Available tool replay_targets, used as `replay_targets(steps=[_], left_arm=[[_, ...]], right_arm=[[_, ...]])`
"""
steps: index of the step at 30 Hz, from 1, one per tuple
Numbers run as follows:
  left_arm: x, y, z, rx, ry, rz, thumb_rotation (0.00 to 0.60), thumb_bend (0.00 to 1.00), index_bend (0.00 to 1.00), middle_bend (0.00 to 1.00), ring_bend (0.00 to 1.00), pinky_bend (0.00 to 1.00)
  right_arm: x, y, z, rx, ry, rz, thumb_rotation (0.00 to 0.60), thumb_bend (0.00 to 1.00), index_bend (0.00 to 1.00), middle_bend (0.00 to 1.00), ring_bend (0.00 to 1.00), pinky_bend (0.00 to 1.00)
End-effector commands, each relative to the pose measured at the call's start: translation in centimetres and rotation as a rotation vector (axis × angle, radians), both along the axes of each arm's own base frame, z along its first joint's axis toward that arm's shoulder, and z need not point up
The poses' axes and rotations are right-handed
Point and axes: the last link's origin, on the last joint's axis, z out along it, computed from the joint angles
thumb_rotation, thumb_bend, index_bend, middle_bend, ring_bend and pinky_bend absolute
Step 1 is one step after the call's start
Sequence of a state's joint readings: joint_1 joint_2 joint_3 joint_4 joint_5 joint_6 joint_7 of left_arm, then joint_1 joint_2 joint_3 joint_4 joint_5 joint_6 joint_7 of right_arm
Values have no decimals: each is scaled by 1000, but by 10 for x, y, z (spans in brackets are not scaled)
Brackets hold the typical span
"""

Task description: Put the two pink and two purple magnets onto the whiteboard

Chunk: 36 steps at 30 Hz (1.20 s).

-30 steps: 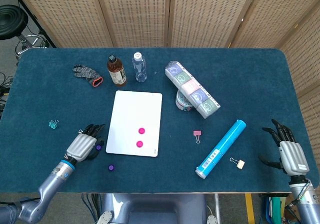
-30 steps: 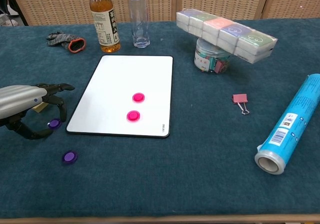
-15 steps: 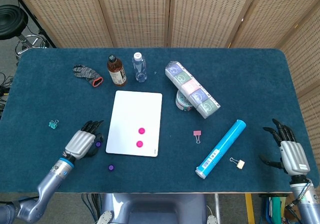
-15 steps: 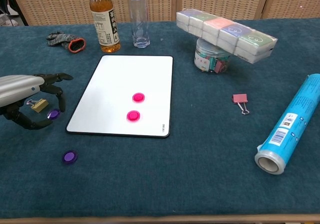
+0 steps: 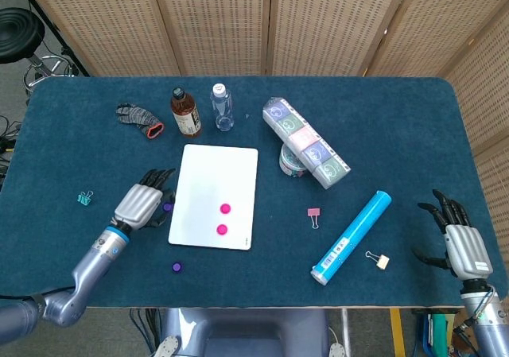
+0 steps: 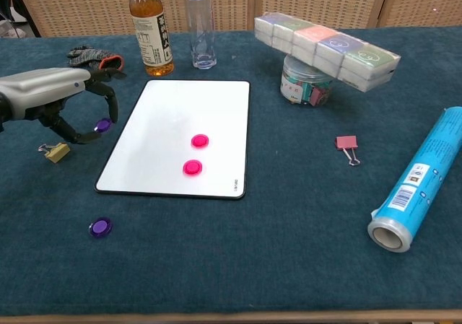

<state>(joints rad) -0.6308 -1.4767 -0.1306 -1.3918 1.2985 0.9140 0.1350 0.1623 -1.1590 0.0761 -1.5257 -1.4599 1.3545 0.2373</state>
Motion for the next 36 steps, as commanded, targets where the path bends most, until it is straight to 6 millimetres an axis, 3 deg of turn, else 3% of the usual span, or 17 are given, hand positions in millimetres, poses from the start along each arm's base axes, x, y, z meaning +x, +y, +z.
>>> replay_targets(steps=[1, 10, 18, 32, 34, 36], left_arm=[[8, 22, -3, 24, 5, 5, 600, 372, 581, 0, 0, 0], [11, 38, -24, 12, -3, 58, 600, 372, 581, 0, 0, 0], [15, 35, -38, -19, -14, 63, 600, 372, 581, 0, 0, 0], [24, 29, -43, -34, -2, 49, 600, 371, 578, 0, 0, 0], [25, 28, -44, -39, -5, 56, 600, 368, 558, 0, 0, 0], [26, 27, -44, -42, -4, 58, 600, 362, 478, 0, 0, 0]], right_arm=[[0, 0, 0, 0, 1, -2, 600, 226, 187, 0, 0, 0], [-1, -1, -1, 1, 5, -5, 600, 226, 187, 0, 0, 0], [-2, -1, 0, -3, 3, -9, 600, 226, 187, 0, 0, 0], [-3, -1, 1, -4, -3, -12, 600, 224, 187, 0, 0, 0], [-3, -1, 1, -4, -3, -12, 600, 226, 187, 0, 0, 0], [-3, -1, 2, -4, -3, -12, 600, 226, 187, 0, 0, 0]])
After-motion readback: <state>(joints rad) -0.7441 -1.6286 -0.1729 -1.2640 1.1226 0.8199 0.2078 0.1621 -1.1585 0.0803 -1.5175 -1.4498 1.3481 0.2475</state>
